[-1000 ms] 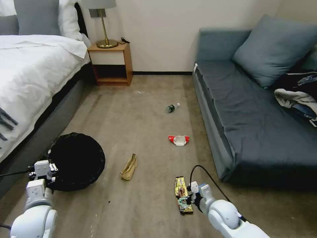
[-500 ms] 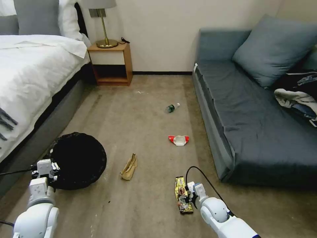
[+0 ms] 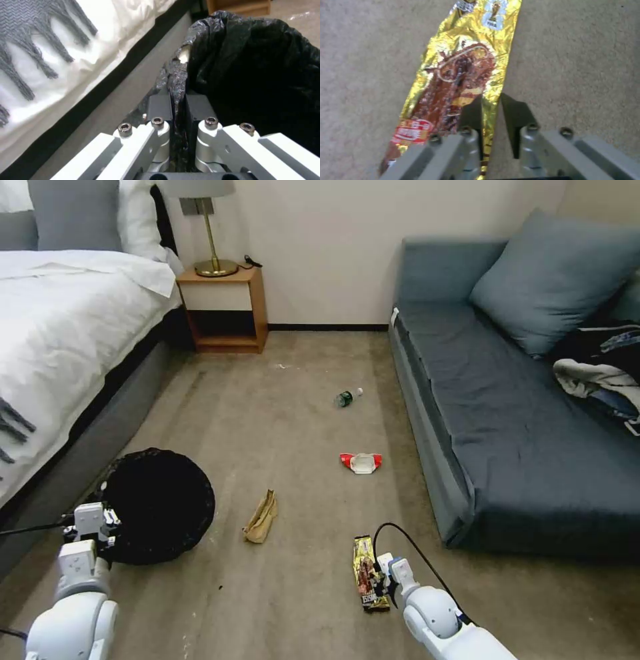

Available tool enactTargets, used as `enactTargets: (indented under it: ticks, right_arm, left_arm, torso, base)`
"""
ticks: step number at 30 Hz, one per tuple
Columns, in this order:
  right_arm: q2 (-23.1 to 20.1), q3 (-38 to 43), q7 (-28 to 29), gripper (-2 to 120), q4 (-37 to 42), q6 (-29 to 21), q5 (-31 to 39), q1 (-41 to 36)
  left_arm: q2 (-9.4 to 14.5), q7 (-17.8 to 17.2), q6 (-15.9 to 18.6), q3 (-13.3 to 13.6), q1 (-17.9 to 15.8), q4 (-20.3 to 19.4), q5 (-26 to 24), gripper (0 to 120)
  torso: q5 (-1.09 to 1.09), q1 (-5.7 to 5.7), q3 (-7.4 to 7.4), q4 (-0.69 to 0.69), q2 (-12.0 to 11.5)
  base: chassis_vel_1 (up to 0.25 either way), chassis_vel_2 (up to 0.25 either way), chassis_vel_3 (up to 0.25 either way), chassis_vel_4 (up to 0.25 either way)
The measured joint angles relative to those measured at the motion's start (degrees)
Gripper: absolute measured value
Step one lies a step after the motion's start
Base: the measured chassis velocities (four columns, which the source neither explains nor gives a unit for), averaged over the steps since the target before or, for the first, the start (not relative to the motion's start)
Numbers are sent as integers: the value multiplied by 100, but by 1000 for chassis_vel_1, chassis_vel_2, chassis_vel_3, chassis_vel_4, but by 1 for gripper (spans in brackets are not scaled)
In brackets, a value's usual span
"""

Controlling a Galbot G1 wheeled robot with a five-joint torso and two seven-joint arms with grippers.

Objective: Pick up the trash bin, then pick up the garbage on the floor and place it into the trash bin.

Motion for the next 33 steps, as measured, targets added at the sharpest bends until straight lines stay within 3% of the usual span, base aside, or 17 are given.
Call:
enactTargets:
  ticks: [4,18,21,24,26,28,33]
  right_arm:
    - [8,3,-3,1,-38,39,-59,-1]
    - [-50,-35,-9,1,106,217,-195,-58]
    - [-102,-64,13,16,247,238,-149,-110]
    - [-110,-73,22,22,278,239,-123,-124]
    - [-91,-85,24,33,261,241,-110,-128]
    - [-79,-90,24,35,241,244,-109,-125]
    - [5,-93,23,56,52,271,-172,-64]
  left_arm:
    - [-17,0,-5,4,5,0,6,7]
    - [-36,10,-15,37,-40,43,22,7]
    - [-46,11,-18,47,-56,68,35,7]
    - [-54,13,-21,55,-62,75,43,7]
    - [-61,15,-23,61,-68,76,50,7]
    - [-61,15,-23,61,-69,76,51,7]
    - [-52,17,-29,45,-67,78,53,7]
  torso:
    - [0,0,0,0,0]
    - [0,0,0,0,0]
    - [0,0,0,0,0]
    - [0,0,0,0,0]
    - [0,0,0,0,0]
    - [0,0,0,0,0]
    - [0,0,0,0,0]
  base:
    - [0,0,0,0]
    - [0,0,0,0]
    - [0,0,0,0]
    - [0,0,0,0]
    - [0,0,0,0]
    - [0,0,0,0]
    - [0,0,0,0]
